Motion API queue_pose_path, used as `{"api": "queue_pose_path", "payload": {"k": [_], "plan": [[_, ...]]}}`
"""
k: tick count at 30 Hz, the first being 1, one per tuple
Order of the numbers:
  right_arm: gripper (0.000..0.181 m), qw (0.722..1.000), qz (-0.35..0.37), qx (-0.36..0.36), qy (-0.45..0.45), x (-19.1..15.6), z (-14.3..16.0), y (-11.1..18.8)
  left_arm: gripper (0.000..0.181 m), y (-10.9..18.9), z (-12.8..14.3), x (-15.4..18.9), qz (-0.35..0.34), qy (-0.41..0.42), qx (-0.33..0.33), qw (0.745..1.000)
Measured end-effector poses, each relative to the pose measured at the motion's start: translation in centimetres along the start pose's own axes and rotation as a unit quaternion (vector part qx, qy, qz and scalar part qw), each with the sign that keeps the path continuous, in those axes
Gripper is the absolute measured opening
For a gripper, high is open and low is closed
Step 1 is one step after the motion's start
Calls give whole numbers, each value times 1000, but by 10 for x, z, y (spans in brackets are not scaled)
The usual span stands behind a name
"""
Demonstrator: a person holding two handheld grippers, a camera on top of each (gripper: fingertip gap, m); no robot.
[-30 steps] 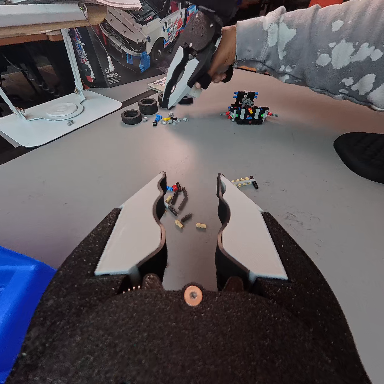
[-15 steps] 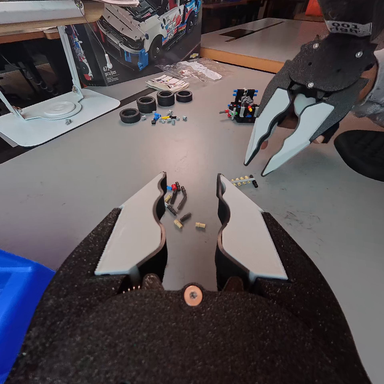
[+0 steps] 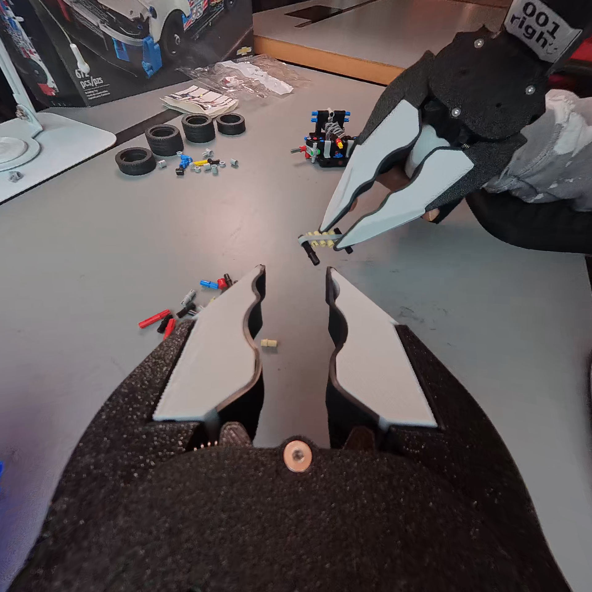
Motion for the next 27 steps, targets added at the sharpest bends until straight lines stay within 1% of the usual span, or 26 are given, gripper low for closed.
{"api": "queue_pose_path", "payload": {"k": [3,5,7,9,10,12,14,15,18,19,24,27], "plan": [[11,999,17,43,19,0,-17,5,28,0,-5,9,42,21,16,999],[11,998,14,62,16,-2,-22,7,24,2,-9,12,54,25,31,998],[11,996,6,92,-13,-2,-28,10,20,5,-15,15,65,28,52,996],[11,986,-35,138,-87,-5,-37,14,20,10,-21,17,79,40,79,993],[11,974,-68,165,-136,-8,-42,16,21,12,-25,18,90,48,94,990],[11,939,-139,209,-237,-10,-49,20,26,18,-34,20,116,68,133,982],[11,907,-194,236,-288,-13,-54,23,27,24,-41,23,145,82,165,972],[10,899,-215,241,-296,-16,-55,24,29,26,-43,25,158,86,175,968],[10,887,-255,247,-295,-24,-58,27,30,31,-48,35,212,95,190,954],[10,878,-277,251,-300,-28,-60,29,29,32,-49,40,231,95,195,948],[10,818,-381,276,-330,-42,-68,39,21,39,-56,62,305,82,216,924],[11,785,-434,285,-338,-48,-71,44,14,43,-60,75,336,63,229,911]]}}
Point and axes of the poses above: each gripper's, where its closed fingertips meet, y back along the fingers, z out of its underside, x = y × z across the jaws, the point moved 4 cm from there along y, back along the fingers, and after that the axes turned 1 degree about -y, right-handed, at the moved point
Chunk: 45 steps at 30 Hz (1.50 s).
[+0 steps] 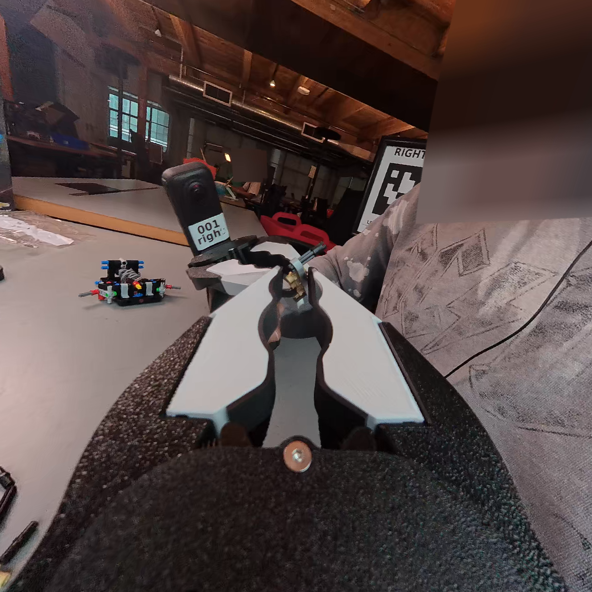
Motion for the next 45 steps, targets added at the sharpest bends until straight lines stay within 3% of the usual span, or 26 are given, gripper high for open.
{"api": "queue_pose_path", "payload": {"k": [5,9,14,19,23,29,33,36,42,43,45], "plan": [[11,997,-72,1,-31,-8,2,-2,7,-9,-4,15,30,-24,-2,999],[24,998,51,-22,31,18,-6,13,6,-3,-6,-2,-60,-56,-47,996],[27,946,226,-52,227,28,-29,29,7,17,8,-37,-236,-133,-162,949],[19,907,276,-95,304,32,-21,18,7,15,19,-46,-268,-156,-208,928],[5,902,281,-115,308,35,-15,17,7,12,19,-43,-259,-157,-203,931],[4,909,273,-95,300,30,-24,28,7,20,12,-45,-267,-147,-179,935],[5,879,355,-124,294,53,-25,54,7,39,5,-58,-327,-146,-174,917],[5,847,418,-206,256,92,-9,67,7,55,-8,-67,-373,-135,-140,907],[8,773,471,-322,277,151,10,50,7,68,-11,-73,-362,-70,-77,926],[14,768,474,-324,283,155,10,48,7,68,-10,-74,-353,-56,-68,931],[23,795,445,-289,293,148,5,39,7,67,-8,-74,-335,-31,-50,940]]}}
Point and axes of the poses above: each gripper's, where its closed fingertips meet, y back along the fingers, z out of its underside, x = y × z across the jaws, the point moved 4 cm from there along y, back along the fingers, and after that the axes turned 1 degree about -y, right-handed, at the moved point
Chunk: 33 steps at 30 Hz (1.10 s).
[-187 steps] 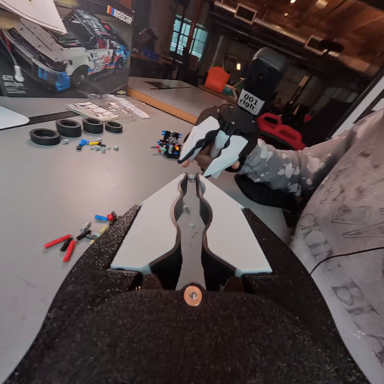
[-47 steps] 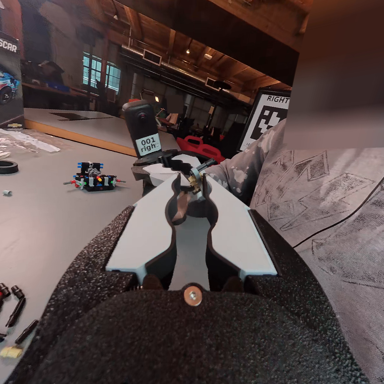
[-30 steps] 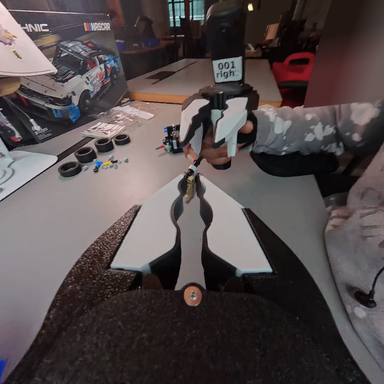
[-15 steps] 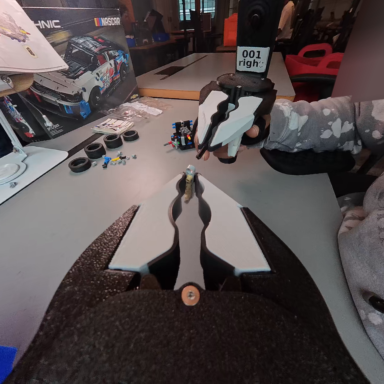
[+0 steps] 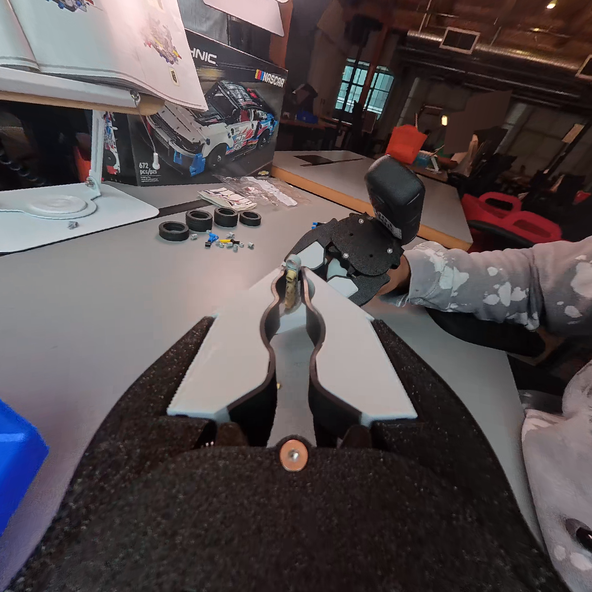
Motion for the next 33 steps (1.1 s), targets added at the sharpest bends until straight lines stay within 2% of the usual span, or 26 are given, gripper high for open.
{"api": "queue_pose_path", "payload": {"k": [3,5,8,13,21,24,27,30,33], "plan": [[24,992,-57,114,-20,-10,-31,29,7,-3,1,4,28,30,8,999],[23,982,-107,152,-36,-19,-45,46,7,-5,1,9,50,39,13,998],[18,971,-148,179,-55,-29,-52,55,7,-8,1,17,70,37,14,997],[6,971,-147,183,-53,-30,-51,54,7,-11,4,23,73,17,4,997],[5,958,-143,222,-113,1,-49,74,7,-2,3,7,18,-7,-19,1000],[5,970,-105,178,-127,13,-37,61,7,-1,1,4,9,-4,-16,1000],[5,985,-81,84,-126,15,-16,26,7,-1,-2,5,14,-1,-6,1000],[5,995,-53,15,-80,9,-6,-9,7,-1,-1,5,18,3,0,1000],[7,999,-17,-25,-33,9,-6,-29,7,-1,1,4,20,8,1,1000]]}}
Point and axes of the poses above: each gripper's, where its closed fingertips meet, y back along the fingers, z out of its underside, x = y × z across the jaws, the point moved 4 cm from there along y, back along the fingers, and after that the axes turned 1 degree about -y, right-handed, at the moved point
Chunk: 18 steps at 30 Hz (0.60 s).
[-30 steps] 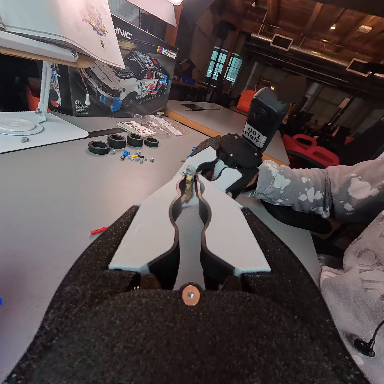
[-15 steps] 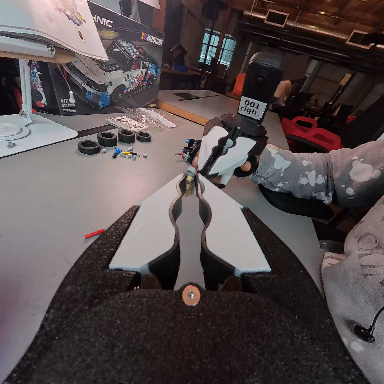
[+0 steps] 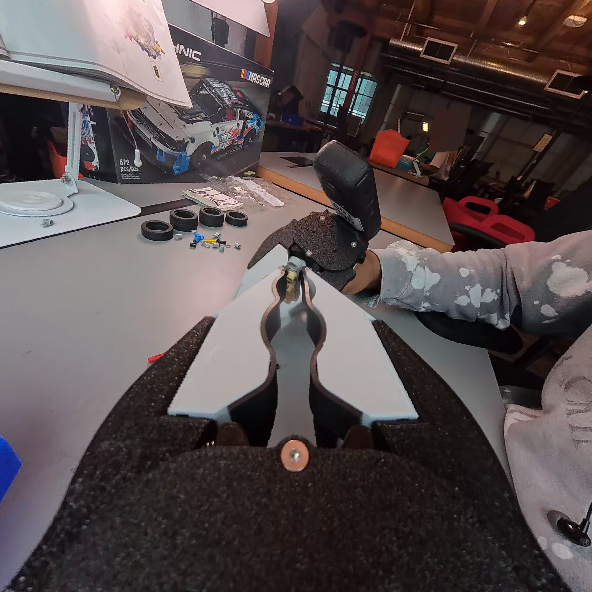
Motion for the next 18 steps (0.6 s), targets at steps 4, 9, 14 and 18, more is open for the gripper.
{"api": "queue_pose_path", "payload": {"k": [4,9,14,18], "plan": [[25,999,-16,43,-19,1,-13,11,7,-1,3,0,15,16,5,1000],[30,982,-86,156,-57,-7,-32,68,8,-1,-4,7,74,77,51,993],[31,970,-105,213,-52,-38,-39,96,7,-1,-9,12,139,168,103,971],[25,970,-78,226,-44,-49,-51,94,6,-5,-9,16,167,188,112,961]]}}
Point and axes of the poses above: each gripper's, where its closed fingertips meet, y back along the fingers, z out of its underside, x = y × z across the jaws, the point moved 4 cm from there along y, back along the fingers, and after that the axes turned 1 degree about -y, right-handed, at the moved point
